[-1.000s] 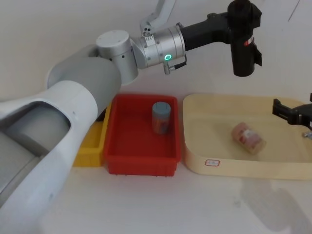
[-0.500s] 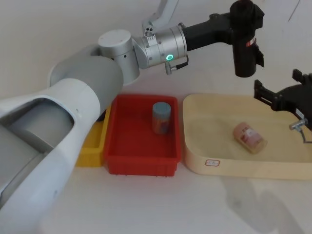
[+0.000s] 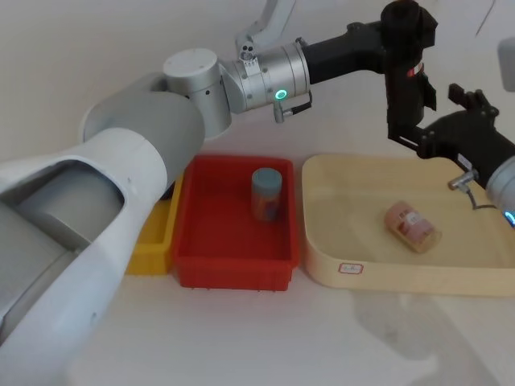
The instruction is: Pick up the garbage bag with the one hand and transfer it to the other hand.
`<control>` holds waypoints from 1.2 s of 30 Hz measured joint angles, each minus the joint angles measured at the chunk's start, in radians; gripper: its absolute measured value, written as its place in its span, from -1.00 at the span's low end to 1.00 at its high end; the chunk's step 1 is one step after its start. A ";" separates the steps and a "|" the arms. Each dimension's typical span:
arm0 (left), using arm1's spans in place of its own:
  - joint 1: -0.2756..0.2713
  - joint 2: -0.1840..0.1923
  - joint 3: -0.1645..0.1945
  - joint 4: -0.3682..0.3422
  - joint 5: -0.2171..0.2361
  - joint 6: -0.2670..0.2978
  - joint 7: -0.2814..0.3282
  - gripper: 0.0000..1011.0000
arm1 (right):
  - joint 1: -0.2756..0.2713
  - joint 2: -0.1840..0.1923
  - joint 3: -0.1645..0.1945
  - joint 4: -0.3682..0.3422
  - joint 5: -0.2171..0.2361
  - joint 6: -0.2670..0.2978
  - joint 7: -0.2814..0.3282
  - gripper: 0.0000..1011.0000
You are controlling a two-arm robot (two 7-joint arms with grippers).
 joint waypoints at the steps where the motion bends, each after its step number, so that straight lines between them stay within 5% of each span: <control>1: 0.000 0.000 0.000 0.000 0.000 0.000 0.000 -0.12 | 0.005 -0.001 -0.002 0.004 -0.001 -0.001 0.004 0.98; 18: -0.001 -0.002 0.000 0.004 0.000 -0.001 -0.001 -0.12 | 0.137 -0.040 -0.065 0.161 -0.046 -0.014 0.045 0.98; 36: -0.002 -0.002 0.000 0.004 0.000 -0.001 -0.001 -0.12 | 0.229 -0.084 -0.083 0.308 -0.091 -0.039 0.037 0.97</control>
